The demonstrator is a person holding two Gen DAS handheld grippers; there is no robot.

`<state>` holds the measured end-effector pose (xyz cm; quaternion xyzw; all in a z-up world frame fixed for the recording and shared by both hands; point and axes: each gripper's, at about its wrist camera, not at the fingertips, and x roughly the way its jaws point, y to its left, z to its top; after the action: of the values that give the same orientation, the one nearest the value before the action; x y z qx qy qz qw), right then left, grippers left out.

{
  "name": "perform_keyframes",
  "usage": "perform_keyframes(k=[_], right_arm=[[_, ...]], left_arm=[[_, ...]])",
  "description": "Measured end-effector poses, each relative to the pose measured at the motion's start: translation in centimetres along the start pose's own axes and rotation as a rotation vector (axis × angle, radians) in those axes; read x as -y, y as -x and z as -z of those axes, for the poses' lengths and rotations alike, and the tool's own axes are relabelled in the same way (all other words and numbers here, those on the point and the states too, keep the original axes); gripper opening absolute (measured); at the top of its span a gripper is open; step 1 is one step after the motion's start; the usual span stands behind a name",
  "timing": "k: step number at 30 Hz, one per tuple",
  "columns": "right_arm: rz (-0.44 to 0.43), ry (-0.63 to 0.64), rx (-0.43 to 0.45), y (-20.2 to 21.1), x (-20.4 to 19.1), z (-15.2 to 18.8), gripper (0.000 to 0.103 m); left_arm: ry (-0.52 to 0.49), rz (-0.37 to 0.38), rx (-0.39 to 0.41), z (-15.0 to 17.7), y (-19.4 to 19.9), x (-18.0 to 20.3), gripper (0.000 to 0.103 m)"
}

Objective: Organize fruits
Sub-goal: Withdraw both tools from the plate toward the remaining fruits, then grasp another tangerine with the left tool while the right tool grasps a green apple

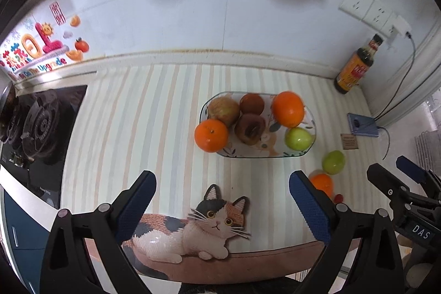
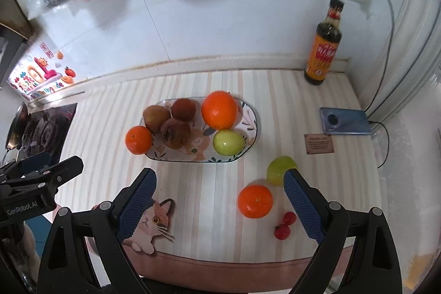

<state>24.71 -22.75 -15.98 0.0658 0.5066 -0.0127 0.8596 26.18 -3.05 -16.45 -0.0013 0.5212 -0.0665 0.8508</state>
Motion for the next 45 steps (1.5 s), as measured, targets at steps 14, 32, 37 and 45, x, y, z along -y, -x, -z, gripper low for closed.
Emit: perform_keyframes(k=[14, 32, 37, 45], right_arm=[[-0.038, -0.03, 0.083, 7.1, 0.7, 1.4, 0.096], [-0.118, -0.247, -0.187, -7.3, 9.4, 2.4, 0.101], [-0.188, -0.399, -0.266, -12.8, 12.9, 4.1, 0.1], [-0.165, -0.499, -0.236, -14.6, 18.2, 4.5, 0.067]], left_arm=[[-0.024, 0.007, 0.098, 1.6, 5.2, 1.7, 0.099], [-0.06, -0.039, -0.152, 2.4, -6.4, 5.1, 0.101], [-0.111, 0.01, -0.244, 2.9, -10.0, 8.2, 0.101], [-0.243, 0.128, -0.384, 2.9, -16.2, 16.5, 0.101]])
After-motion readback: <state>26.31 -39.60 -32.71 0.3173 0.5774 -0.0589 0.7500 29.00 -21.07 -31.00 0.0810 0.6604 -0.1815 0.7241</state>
